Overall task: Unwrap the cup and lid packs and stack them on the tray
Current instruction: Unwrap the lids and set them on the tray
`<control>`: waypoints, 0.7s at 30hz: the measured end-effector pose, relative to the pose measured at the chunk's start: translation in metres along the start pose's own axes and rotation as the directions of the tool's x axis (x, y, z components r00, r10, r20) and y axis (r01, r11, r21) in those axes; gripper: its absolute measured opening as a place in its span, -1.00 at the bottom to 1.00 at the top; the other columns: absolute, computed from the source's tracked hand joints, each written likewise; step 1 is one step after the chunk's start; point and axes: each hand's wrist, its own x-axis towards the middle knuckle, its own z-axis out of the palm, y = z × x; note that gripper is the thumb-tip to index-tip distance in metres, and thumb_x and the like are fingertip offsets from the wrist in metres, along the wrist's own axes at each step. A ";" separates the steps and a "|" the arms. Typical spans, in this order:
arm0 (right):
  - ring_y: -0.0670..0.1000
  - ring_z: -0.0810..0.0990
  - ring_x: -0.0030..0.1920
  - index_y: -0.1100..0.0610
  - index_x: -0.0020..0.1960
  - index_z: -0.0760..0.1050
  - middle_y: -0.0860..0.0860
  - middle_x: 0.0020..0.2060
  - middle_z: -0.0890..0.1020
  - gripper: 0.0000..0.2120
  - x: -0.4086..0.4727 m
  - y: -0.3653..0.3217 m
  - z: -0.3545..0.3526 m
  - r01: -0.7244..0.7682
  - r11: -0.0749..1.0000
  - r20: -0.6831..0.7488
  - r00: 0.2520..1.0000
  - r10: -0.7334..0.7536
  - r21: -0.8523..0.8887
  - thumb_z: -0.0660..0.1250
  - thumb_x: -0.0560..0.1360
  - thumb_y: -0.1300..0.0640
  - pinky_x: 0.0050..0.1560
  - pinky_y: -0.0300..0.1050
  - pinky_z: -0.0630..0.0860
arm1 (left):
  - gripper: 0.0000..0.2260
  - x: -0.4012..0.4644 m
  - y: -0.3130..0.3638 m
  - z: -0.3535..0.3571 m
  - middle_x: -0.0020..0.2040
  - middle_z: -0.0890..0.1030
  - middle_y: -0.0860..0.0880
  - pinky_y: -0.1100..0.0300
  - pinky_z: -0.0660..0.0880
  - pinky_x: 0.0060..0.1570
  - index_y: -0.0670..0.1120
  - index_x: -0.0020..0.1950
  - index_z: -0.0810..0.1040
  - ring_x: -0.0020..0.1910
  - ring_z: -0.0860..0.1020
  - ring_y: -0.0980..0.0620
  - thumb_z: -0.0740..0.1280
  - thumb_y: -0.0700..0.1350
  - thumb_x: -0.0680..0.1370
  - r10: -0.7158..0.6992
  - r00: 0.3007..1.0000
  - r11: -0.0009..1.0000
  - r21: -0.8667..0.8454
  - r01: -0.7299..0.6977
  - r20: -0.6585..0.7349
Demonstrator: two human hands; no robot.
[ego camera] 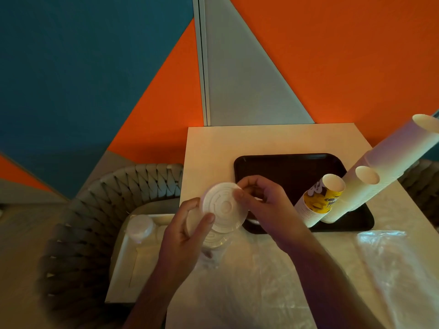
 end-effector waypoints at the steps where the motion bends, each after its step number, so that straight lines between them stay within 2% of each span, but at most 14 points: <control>1: -0.04 0.64 -0.15 0.11 0.09 0.58 0.09 -0.14 0.66 -0.86 0.000 0.001 0.002 0.005 0.999 -0.013 1.000 -0.005 -0.032 0.45 0.54 0.20 -0.20 -0.20 0.58 | -0.79 0.000 -0.001 0.001 -0.04 0.64 0.30 0.42 0.52 -0.39 0.11 0.11 0.51 -0.05 0.62 0.32 0.35 -0.05 0.49 0.000 1.000 1.000 0.003 0.000 0.007; 3: -0.07 0.65 -0.04 -0.05 0.17 0.51 -0.10 0.01 0.63 -0.68 -0.002 0.003 0.004 0.050 0.986 -0.035 0.998 -0.057 -0.160 0.52 0.48 0.09 -0.13 -0.18 0.61 | -0.81 0.001 0.000 0.002 -0.04 0.62 0.37 0.40 0.53 -0.39 0.11 0.11 0.51 -0.05 0.61 0.33 0.35 -0.08 0.52 -0.011 1.000 1.000 0.008 0.011 0.009; 5: -0.13 0.59 0.11 -0.15 0.20 0.43 -0.20 0.17 0.51 -0.50 -0.006 0.004 0.004 0.140 0.936 -0.008 0.989 -0.151 -0.323 0.58 0.35 -0.08 -0.05 -0.17 0.62 | -0.81 0.002 -0.003 0.001 -0.06 0.62 0.38 0.35 0.55 -0.39 0.13 0.11 0.51 -0.05 0.61 0.32 0.35 -0.06 0.52 -0.025 1.000 1.000 0.011 0.025 -0.005; 9: -0.10 0.41 0.33 -0.12 0.24 0.38 -0.18 0.35 0.28 -0.35 -0.013 0.009 0.005 0.337 0.794 0.150 0.941 -0.304 -0.506 0.58 0.25 -0.18 0.12 -0.27 0.54 | -0.79 0.003 0.000 0.002 -0.06 0.63 0.35 0.18 0.59 -0.46 0.13 0.13 0.51 -0.09 0.65 0.23 0.34 0.00 0.50 -0.044 0.999 0.999 0.019 0.044 -0.014; 11: -0.09 0.35 0.37 -0.09 0.27 0.38 -0.16 0.38 0.24 -0.31 -0.016 0.013 0.008 0.374 0.749 0.189 0.927 -0.325 -0.547 0.56 0.24 -0.22 0.19 -0.34 0.47 | -0.77 0.004 0.001 0.002 -0.06 0.63 0.33 0.15 0.59 -0.47 0.15 0.12 0.50 -0.12 0.67 0.17 0.34 0.04 0.47 -0.041 0.999 0.999 0.030 0.042 -0.021; 14: -0.16 0.33 0.37 -0.05 0.29 0.40 -0.14 0.38 0.27 -0.30 -0.016 0.021 0.013 0.390 0.724 0.189 0.919 -0.346 -0.570 0.63 0.26 -0.14 0.18 -0.50 0.35 | -0.77 0.003 0.001 0.003 -0.08 0.63 0.35 0.23 0.56 -0.48 0.18 0.11 0.48 -0.19 0.67 0.19 0.33 0.06 0.46 -0.023 1.000 0.997 0.067 0.024 -0.016; 18: -0.23 0.37 0.35 -0.04 0.27 0.45 -0.18 0.34 0.39 -0.34 -0.015 0.031 0.018 0.357 0.749 0.126 0.929 -0.349 -0.558 0.64 0.27 -0.13 0.19 -0.47 0.37 | -0.78 0.003 0.000 0.002 -0.09 0.63 0.37 0.36 0.54 -0.42 0.12 0.09 0.51 -0.14 0.64 0.30 0.32 0.03 0.46 0.003 1.000 0.998 0.068 -0.004 0.013; 21: -0.35 0.36 0.29 -0.09 0.25 0.46 -0.29 0.29 0.44 -0.37 -0.015 0.037 0.015 0.308 0.804 0.095 0.948 -0.303 -0.508 0.64 0.27 -0.10 0.14 -0.47 0.39 | -0.80 0.003 -0.009 0.002 -0.08 0.63 0.31 0.30 0.56 -0.44 0.07 0.07 0.53 -0.15 0.64 0.27 0.33 0.03 0.46 0.003 1.000 0.998 0.062 -0.002 -0.011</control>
